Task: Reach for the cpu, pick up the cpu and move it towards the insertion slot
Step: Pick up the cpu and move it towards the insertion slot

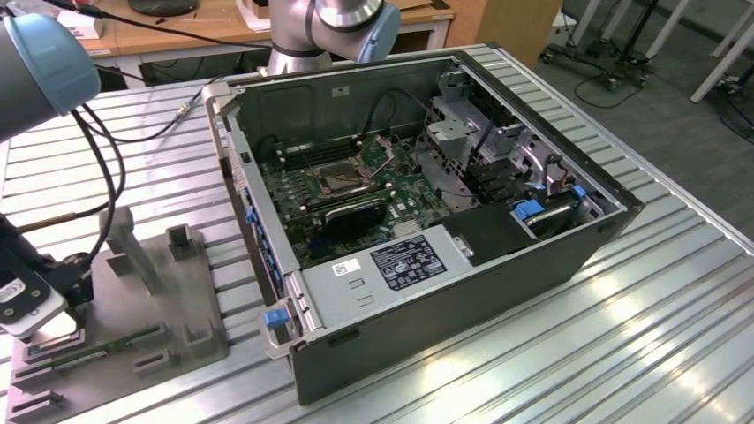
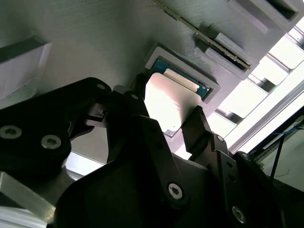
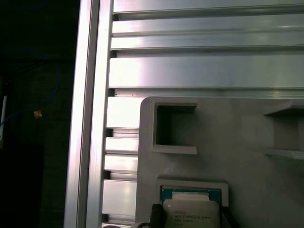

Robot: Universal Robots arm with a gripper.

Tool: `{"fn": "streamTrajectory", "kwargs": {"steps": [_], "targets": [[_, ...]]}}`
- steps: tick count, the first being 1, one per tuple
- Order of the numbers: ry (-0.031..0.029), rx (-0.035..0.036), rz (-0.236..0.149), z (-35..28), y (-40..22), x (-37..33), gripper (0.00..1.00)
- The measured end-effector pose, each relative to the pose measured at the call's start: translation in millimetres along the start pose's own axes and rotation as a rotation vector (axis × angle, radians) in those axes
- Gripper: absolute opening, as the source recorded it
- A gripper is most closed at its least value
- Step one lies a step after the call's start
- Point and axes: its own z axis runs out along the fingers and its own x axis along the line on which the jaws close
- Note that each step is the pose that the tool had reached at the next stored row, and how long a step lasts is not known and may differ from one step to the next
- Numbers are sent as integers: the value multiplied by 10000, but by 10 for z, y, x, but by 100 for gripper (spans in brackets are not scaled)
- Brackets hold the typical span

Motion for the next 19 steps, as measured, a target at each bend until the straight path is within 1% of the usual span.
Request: {"fn": "streamTrajectory", "kwargs": {"steps": [3,11,19], "targets": [[0,0,0,-16,1,0,55],[1,1,0,-26,1,0,55],[-1,0,-1,-104,4,-1,55]]}}
